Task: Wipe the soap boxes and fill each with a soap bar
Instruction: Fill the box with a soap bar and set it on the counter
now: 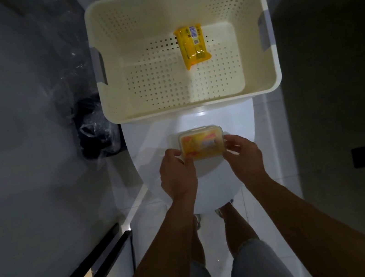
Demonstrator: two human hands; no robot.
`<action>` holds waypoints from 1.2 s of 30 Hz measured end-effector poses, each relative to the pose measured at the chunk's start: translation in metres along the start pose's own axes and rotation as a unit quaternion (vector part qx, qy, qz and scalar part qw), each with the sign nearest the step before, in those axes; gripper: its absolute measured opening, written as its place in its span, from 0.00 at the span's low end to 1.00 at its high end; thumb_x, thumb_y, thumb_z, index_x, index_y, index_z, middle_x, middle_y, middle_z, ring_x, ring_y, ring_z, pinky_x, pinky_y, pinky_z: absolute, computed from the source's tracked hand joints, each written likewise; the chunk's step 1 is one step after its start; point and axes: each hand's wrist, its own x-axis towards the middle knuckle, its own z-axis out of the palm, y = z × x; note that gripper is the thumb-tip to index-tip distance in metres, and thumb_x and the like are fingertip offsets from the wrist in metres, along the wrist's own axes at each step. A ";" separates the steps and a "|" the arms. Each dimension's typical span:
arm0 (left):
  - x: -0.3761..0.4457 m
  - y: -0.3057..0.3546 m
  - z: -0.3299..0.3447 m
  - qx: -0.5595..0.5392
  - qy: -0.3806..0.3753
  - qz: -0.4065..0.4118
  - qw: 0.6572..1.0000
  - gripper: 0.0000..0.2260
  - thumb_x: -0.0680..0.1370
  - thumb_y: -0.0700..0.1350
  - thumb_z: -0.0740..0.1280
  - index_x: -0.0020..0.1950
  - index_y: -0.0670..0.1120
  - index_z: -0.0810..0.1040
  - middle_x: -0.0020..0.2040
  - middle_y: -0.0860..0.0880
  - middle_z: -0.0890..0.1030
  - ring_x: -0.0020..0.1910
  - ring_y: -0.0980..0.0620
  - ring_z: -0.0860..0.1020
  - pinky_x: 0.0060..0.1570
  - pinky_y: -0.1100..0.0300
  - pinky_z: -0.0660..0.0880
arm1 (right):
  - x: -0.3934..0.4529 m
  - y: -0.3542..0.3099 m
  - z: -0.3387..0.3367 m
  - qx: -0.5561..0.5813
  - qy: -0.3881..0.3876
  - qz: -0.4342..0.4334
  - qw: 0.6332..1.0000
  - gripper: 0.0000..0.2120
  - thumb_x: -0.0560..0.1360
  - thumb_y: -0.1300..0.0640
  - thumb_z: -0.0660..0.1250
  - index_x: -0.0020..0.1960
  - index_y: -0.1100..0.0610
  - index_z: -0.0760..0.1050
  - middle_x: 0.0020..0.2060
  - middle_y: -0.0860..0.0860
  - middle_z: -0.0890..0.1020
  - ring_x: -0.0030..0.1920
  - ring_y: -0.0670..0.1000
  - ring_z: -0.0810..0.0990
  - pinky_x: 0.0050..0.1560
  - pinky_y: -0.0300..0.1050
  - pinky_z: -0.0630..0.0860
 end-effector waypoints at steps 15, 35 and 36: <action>-0.029 0.019 -0.040 -0.157 -0.045 0.069 0.984 0.11 0.77 0.46 0.72 0.59 0.49 0.81 0.56 0.52 0.83 0.56 0.55 0.80 0.61 0.53 0.76 | -0.036 -0.026 -0.020 0.088 0.063 0.026 0.994 0.19 0.74 0.56 0.76 0.64 0.55 0.80 0.55 0.48 0.84 0.54 0.47 0.83 0.51 0.31 0.77; -0.120 0.152 -0.205 -0.289 -0.040 0.226 0.929 0.13 0.73 0.51 0.75 0.57 0.52 0.84 0.50 0.56 0.84 0.48 0.61 0.82 0.48 0.63 0.78 | -0.153 -0.177 -0.133 0.352 0.136 -0.089 0.922 0.15 0.76 0.65 0.72 0.62 0.56 0.80 0.49 0.56 0.86 0.52 0.56 0.85 0.53 0.50 0.83; -0.129 0.159 -0.211 -0.294 -0.040 0.245 0.923 0.13 0.73 0.50 0.75 0.58 0.53 0.84 0.51 0.57 0.84 0.48 0.62 0.81 0.49 0.63 0.78 | -0.162 -0.182 -0.139 0.367 0.143 -0.098 0.914 0.15 0.76 0.65 0.71 0.62 0.57 0.80 0.48 0.54 0.87 0.50 0.54 0.86 0.50 0.46 0.84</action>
